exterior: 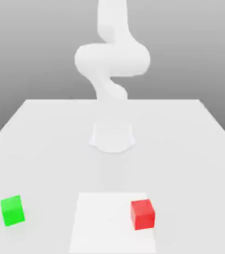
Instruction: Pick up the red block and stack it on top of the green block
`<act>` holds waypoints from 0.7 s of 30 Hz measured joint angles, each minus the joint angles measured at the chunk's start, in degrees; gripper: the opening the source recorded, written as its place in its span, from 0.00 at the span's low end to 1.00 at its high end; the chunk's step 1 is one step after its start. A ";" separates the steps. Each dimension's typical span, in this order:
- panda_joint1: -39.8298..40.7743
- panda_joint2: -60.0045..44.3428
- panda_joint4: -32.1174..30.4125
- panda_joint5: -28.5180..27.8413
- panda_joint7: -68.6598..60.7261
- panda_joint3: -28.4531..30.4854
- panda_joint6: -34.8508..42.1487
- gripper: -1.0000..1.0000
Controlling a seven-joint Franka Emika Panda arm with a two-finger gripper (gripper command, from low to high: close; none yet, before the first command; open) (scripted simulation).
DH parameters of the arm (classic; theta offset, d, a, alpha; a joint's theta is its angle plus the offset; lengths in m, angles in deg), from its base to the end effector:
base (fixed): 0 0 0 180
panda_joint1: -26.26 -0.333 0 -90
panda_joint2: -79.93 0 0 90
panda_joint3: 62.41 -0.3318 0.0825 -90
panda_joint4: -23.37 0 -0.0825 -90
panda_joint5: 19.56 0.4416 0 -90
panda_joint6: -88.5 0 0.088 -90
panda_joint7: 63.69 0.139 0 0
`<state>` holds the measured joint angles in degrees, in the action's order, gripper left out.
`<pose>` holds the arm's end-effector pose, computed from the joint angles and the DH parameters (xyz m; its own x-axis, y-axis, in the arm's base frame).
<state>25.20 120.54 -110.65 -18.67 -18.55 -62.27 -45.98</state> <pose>0.4500 0.0076 0.6477 0.5430 -0.7082 0.4512 -0.5234 -0.7056 -0.4777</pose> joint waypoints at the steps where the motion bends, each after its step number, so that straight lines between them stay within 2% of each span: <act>1: -0.47 -2.27 -0.97 0.36 -0.28 0.04 -1.17 0.50; 13: -4.62 -27.42 -11.71 2.70 -2.22 -1.59 -14.12 0.50; 21: -6.81 -43.97 -18.58 -0.83 0.13 -2.70 -22.93 0.50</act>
<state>18.39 76.58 -129.23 -19.50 -18.42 -64.97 -68.91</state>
